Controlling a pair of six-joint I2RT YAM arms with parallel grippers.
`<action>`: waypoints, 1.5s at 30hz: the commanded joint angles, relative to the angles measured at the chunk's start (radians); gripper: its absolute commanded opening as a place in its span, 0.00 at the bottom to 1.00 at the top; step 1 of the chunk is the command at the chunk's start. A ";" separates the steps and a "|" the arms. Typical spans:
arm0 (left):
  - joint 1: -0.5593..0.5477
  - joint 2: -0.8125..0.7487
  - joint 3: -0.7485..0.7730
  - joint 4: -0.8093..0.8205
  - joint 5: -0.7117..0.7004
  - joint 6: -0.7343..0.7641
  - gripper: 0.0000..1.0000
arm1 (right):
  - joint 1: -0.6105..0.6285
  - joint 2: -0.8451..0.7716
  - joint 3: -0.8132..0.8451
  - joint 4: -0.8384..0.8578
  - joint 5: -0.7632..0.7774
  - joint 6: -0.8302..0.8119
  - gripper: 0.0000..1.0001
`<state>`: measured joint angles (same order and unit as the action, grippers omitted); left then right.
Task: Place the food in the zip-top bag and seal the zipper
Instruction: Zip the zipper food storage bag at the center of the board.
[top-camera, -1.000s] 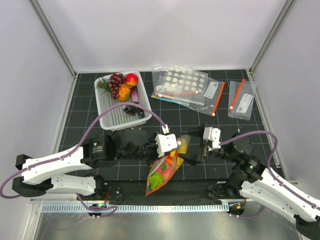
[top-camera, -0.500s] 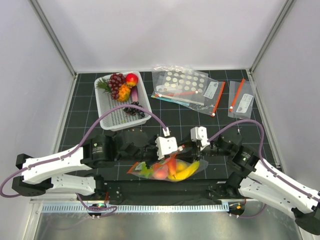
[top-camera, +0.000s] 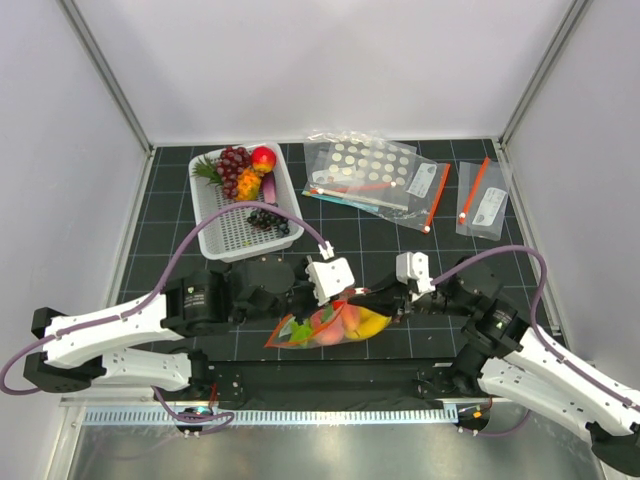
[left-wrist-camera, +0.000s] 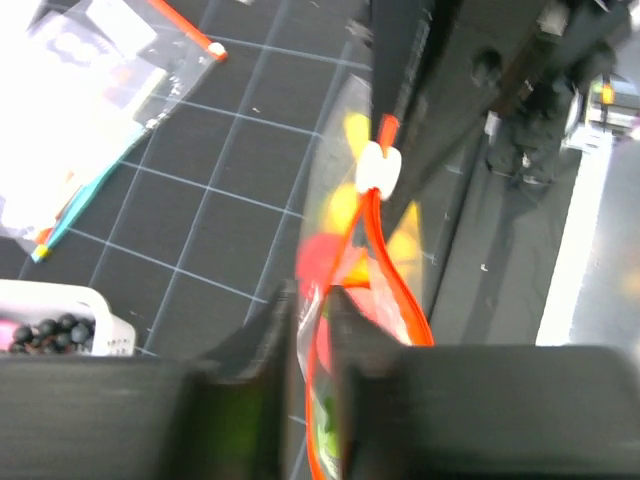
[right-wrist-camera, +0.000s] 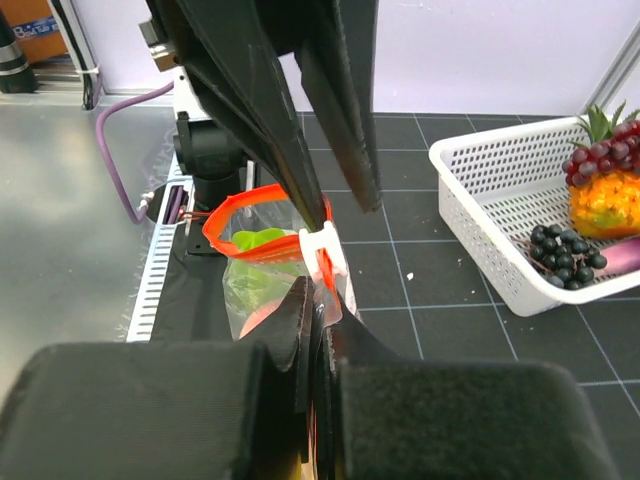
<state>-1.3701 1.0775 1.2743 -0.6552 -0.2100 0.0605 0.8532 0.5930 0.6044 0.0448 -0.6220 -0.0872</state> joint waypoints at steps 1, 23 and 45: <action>-0.004 -0.033 -0.015 0.092 -0.094 -0.013 0.30 | 0.001 -0.009 0.000 0.064 0.034 0.032 0.01; -0.004 -0.001 -0.084 0.278 0.089 0.030 0.54 | 0.001 0.071 0.040 0.058 -0.024 0.083 0.01; -0.004 -0.036 -0.107 0.315 0.078 0.032 0.25 | 0.003 0.077 0.041 0.052 -0.058 0.076 0.01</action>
<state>-1.3705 1.0252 1.1481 -0.3862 -0.1226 0.0868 0.8532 0.6746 0.6136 0.0444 -0.6621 -0.0158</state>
